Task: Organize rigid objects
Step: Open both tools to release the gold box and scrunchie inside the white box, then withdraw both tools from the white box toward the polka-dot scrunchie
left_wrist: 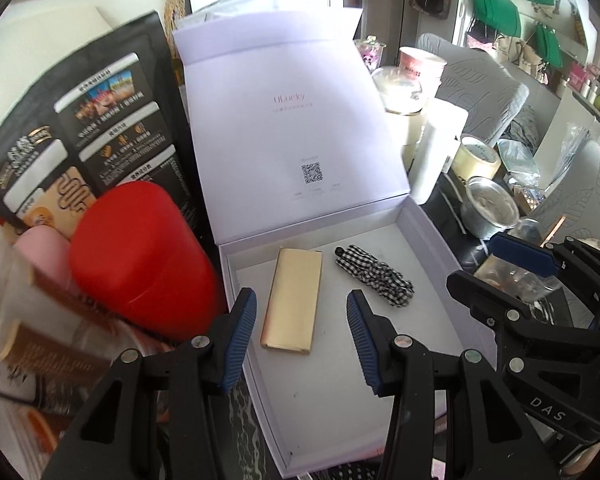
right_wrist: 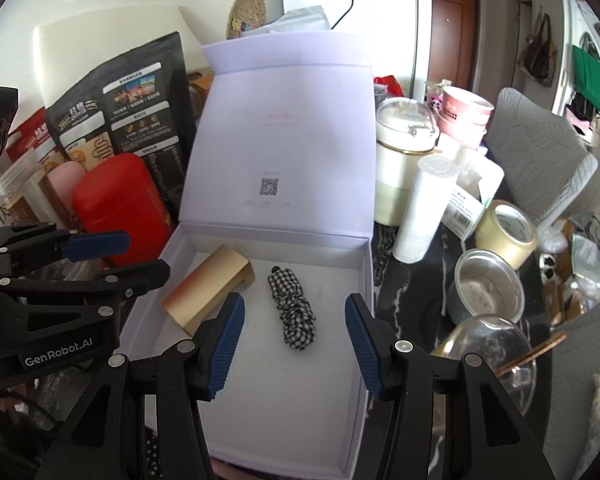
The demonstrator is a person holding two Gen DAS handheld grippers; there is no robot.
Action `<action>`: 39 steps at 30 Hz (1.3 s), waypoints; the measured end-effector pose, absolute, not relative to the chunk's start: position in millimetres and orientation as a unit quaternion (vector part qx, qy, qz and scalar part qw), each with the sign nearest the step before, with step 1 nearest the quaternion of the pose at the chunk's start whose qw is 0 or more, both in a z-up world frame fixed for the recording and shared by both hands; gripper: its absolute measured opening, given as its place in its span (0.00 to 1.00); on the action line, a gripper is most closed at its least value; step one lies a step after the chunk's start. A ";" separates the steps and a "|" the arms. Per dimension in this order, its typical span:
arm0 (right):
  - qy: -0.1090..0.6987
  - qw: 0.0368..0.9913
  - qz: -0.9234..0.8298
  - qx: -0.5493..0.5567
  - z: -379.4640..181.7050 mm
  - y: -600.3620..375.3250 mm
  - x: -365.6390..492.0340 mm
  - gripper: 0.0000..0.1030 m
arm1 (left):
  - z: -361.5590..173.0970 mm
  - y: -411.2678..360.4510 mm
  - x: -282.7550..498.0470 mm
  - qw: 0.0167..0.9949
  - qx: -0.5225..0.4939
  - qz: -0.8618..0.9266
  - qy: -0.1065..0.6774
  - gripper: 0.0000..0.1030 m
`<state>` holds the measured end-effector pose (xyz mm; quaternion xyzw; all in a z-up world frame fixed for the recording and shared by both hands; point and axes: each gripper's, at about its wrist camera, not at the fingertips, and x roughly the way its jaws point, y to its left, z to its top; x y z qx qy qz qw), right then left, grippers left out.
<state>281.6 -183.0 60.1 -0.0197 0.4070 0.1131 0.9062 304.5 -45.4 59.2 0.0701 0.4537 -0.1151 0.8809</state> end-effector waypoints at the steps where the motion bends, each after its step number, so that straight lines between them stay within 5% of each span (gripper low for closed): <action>1: 0.403 0.908 0.112 -0.021 64.2 -182.9 275.6 0.51 | 61.6 -45.4 300.8 0.882 0.070 -0.115 0.451 0.45; 15: 0.363 0.925 0.104 -0.035 102.0 -184.2 200.4 0.51 | 100.5 -46.4 227.7 0.901 0.071 -0.126 0.410 0.45; 22: 0.343 0.933 0.101 -0.043 114.0 -186.5 154.1 0.60 | 110.7 -42.4 182.8 0.911 0.076 -0.120 0.387 0.45; 24: 0.340 0.934 0.100 -0.044 114.6 -187.2 144.2 0.66 | 110.6 -40.8 170.9 0.913 0.080 -0.117 0.383 0.52; 26: 0.339 0.935 0.098 -0.046 113.8 -187.6 133.5 0.71 | 109.2 -37.6 159.1 0.916 0.077 -0.120 0.376 0.84; 28: 0.338 0.935 0.092 -0.051 111.3 -188.3 123.0 0.73 | 107.4 -33.8 148.5 0.919 0.073 -0.120 0.369 0.99; 39: 0.337 0.935 0.098 -0.048 95.9 -189.5 87.6 0.78 | 91.3 -28.9 112.6 0.918 0.083 -0.123 0.368 1.00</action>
